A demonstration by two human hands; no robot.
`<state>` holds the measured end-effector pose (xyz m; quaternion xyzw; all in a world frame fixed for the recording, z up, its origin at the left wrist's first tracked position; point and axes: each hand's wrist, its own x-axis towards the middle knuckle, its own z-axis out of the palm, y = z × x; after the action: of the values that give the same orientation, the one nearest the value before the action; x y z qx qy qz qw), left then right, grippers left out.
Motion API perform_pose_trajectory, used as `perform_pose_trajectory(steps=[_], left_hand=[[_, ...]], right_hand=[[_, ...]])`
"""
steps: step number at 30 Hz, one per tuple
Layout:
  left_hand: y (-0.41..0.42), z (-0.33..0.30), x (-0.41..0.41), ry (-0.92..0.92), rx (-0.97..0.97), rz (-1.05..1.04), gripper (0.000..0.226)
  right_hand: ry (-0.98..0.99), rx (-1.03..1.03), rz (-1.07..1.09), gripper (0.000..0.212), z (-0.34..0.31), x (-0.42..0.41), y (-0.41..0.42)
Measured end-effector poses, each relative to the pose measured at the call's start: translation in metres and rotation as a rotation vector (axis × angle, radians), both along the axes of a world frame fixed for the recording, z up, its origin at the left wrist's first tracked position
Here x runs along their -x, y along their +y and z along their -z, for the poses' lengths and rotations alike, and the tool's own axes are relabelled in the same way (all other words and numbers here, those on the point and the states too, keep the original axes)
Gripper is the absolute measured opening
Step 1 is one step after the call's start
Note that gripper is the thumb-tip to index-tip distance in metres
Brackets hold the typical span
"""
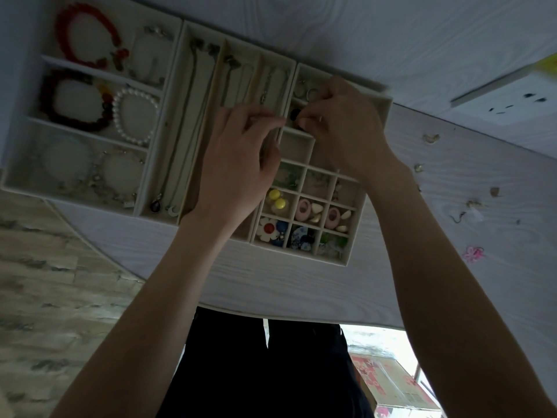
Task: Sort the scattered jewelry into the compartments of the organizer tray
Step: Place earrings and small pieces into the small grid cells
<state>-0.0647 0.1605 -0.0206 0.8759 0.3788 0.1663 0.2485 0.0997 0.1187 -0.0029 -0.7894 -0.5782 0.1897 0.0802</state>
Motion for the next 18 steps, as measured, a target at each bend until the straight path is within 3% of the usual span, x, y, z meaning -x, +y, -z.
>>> perform_pose_trajectory(steps=[7, 11, 18], left_hand=[[0.0008, -0.0009, 0.0008, 0.002, 0.013, -0.003, 0.027], [0.0008, -0.001, 0.0007, 0.0, 0.015, -0.005, 0.027], [0.0015, 0.0001, 0.0009, -0.004, 0.023, 0.01, 0.027]], right_hand=[[0.105, -0.044, 0.186, 0.021, 0.002, -0.003, 0.0046], [0.162, -0.028, 0.177, 0.023, 0.0025, -0.0056, 0.007], [0.032, -0.009, 0.103, 0.019, 0.0005, 0.0024, 0.0076]])
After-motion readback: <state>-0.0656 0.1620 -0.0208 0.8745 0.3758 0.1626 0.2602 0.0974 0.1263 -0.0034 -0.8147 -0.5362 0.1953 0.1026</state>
